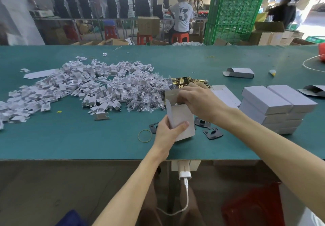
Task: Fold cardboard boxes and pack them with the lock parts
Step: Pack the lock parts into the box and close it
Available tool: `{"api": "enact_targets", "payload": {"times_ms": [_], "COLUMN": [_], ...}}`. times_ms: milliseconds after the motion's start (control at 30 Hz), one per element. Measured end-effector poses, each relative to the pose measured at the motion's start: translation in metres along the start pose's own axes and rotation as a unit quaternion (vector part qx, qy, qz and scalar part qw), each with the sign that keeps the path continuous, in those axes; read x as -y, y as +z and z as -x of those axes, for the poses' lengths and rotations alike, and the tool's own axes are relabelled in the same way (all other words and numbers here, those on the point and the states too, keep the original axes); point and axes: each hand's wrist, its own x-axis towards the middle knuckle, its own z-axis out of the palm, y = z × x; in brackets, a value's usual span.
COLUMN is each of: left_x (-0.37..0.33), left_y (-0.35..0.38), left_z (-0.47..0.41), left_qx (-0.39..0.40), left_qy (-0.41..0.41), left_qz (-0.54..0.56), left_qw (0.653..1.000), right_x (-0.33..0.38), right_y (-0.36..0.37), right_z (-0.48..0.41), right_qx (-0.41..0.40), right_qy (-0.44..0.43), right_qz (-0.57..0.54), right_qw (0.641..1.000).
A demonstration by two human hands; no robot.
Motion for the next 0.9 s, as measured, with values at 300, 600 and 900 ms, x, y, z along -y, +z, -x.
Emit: {"api": "enact_targets", "payload": {"times_ms": [300,600,900], "left_x": [-0.001,-0.006,-0.006], "left_y": [0.000,0.003,-0.001], "left_z": [0.001,0.005,0.002], "left_qx": [0.004,0.003,-0.015], "left_qy": [0.007,0.034,0.021], "left_qz": [0.014,0.013,0.025], "left_qw": [1.000,0.999,0.999], "right_x": [-0.004,0.009,0.023], "right_y": [0.007,0.038,0.070], "right_z": [0.013,0.050,0.067], "right_qx": [0.057,-0.066,-0.160], "right_qy": [0.115,0.273,0.339], "right_qz": [-0.122,-0.511,-0.581], "right_qw": [0.984,0.812,0.723]}}
